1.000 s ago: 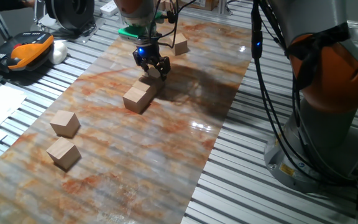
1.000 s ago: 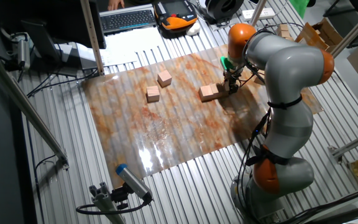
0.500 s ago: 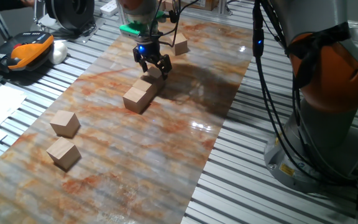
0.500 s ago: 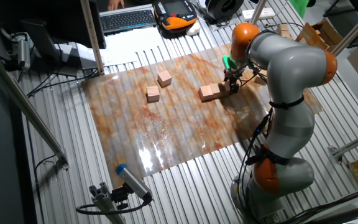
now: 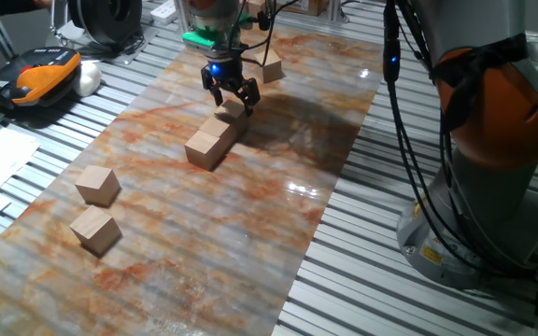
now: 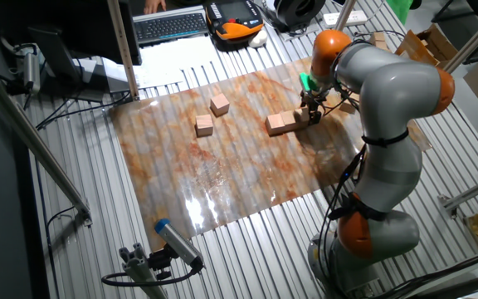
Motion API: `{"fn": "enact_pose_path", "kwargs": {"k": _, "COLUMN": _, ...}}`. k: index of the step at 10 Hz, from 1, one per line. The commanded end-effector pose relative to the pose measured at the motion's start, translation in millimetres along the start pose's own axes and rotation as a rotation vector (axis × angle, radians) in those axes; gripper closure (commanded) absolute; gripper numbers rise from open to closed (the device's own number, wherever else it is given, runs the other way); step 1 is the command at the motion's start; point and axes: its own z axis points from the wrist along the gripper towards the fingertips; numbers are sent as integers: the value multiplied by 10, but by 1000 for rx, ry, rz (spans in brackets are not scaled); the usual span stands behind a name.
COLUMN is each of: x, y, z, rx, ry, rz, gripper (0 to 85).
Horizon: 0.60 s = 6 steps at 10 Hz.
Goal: Stack the blocks into a pyramid shape
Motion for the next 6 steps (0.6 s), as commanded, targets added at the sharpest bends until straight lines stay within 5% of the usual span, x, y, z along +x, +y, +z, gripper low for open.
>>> {"fn": "enact_pose_path", "kwargs": {"k": 1, "x": 0, "y": -4, "z": -6, "rx": -2, "ry": 2, "rz": -1, "gripper": 0}}
{"fn": "enact_pose_path", "kwargs": {"k": 6, "x": -33, "y": -2, "z": -146, "rx": -19, "ry": 11, "rz": -18, "gripper": 0}}
